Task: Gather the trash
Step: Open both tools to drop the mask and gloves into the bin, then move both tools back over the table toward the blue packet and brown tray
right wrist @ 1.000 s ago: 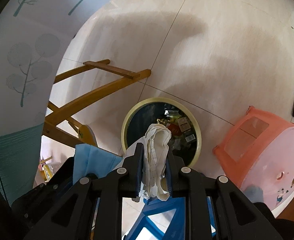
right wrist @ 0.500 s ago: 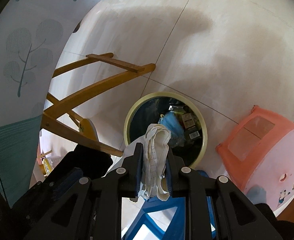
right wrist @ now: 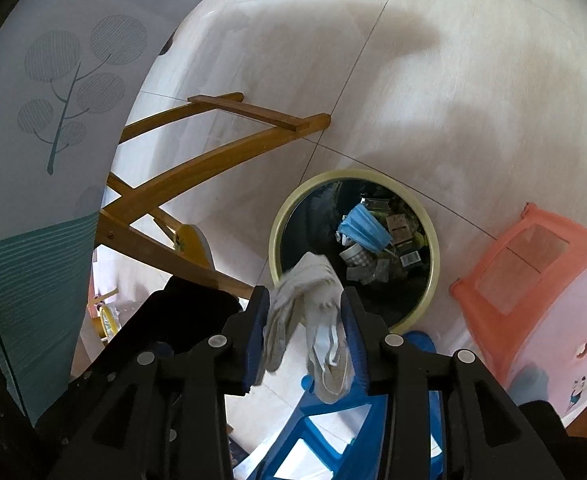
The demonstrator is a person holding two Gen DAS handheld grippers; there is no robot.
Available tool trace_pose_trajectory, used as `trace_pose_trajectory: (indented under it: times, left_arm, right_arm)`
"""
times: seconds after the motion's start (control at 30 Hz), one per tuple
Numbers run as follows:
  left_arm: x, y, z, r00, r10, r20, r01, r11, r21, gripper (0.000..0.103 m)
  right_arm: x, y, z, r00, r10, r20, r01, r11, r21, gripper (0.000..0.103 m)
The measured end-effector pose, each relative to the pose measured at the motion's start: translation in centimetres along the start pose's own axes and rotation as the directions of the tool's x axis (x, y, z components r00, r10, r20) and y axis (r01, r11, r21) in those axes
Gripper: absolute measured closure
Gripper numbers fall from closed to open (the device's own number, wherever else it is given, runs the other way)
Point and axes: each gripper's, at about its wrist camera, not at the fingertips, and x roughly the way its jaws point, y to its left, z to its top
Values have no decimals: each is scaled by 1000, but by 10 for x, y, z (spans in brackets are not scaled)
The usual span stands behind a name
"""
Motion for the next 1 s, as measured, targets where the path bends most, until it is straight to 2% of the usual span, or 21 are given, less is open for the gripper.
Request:
trace_pose_trajectory:
  times: [0.4,0.5,0.67,0.87,1.0]
  left_arm:
    - [-27,3,-6,1000,-9,17,9,1000,4,64]
    - [-34,1,-10,1000,-9,24,8,1000,5,65]
    - [-46,1,-14,999,-12,40,11,1000,13,65]
    - [-83,-1,-18,995,-39,90,37,999,21,65]
    - [-117,1,-22,988,-82,131,79,996,27,65]
  right_arm:
    - [-4,14,-4,1000,20,-12,-20,1000,-23,59]
    - [-7,14,-4,1000,22,-11,-22,1000,-22,52]
    - [-15,20,-6,1000,15,-2,-15,999,-51,52]
    - [-40,34,-16,999,-20,25,23,994,-107,52]
    - [-70,45,-22,997,-38,62,46,990,-136,52]
